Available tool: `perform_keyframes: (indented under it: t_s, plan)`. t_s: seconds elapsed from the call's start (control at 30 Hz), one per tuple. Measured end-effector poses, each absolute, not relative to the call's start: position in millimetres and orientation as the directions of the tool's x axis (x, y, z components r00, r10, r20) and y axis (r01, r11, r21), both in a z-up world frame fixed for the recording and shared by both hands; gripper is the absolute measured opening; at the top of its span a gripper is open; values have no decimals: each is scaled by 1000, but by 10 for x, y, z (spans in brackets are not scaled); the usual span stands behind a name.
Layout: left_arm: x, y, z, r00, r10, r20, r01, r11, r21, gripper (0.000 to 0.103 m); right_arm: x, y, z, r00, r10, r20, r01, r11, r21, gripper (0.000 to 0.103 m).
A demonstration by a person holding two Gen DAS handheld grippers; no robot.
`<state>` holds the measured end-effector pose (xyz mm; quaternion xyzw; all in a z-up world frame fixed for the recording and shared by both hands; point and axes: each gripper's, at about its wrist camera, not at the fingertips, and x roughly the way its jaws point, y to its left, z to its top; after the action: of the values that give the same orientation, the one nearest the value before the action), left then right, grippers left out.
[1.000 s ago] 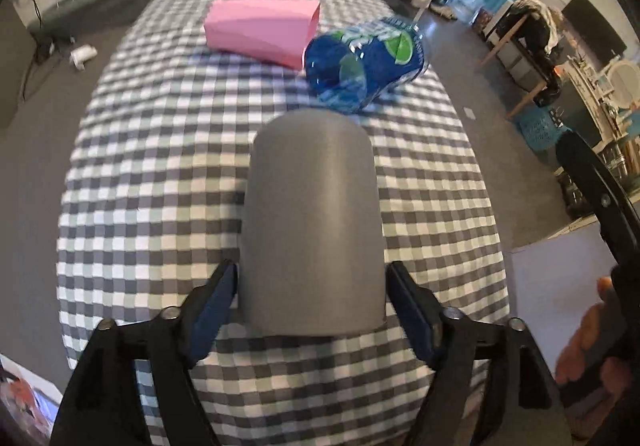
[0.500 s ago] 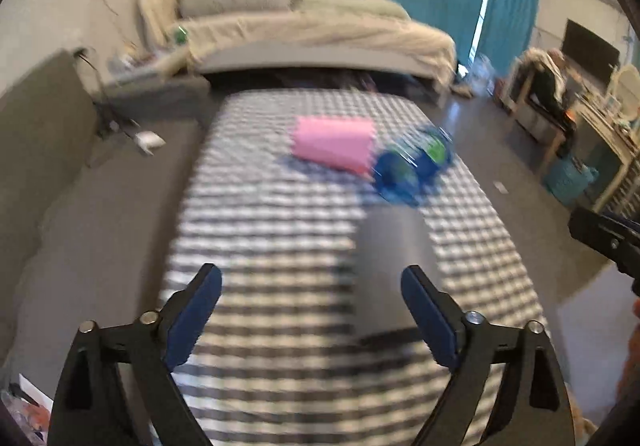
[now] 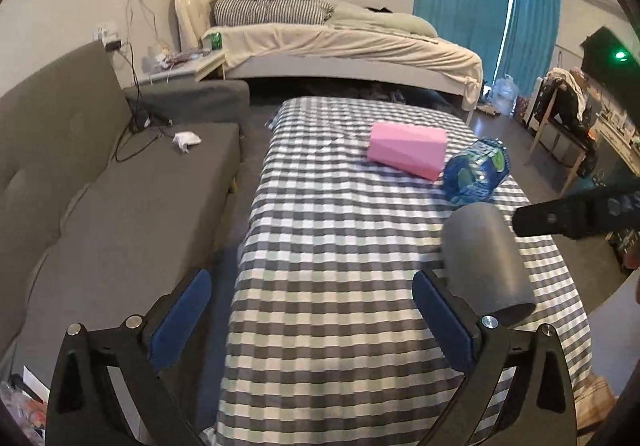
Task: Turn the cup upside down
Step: 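Lift the grey cup with the left gripper and pass it to the right gripper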
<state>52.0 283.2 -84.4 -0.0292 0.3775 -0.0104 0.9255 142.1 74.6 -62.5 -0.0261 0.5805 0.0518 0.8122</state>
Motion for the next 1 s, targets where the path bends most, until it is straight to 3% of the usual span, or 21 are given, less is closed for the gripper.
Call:
perform_keyframes:
  t_s: [0.47,0.63,0.73,1.0]
  plan:
    - [893,3080,-981,665,-42,-746,-58,992,-108,103,1835,980,-1077,156,62,-986,-94,994,47,98]
    - [925,3084,-1023,650,-43,-759,-64,992,-111,103,1866,959,-1196,109,94,-990,-80,993,86,88]
    - [935,3100,-1025,647,-38,-762,-67,992,-106,103,1860,935,-1218,96,148,-984,-67,988,142,75]
    - [887,3063,-954,658,-12,-753,-74,994,-81,103,1729,861,-926,216,175,-960,-104,982,156,74]
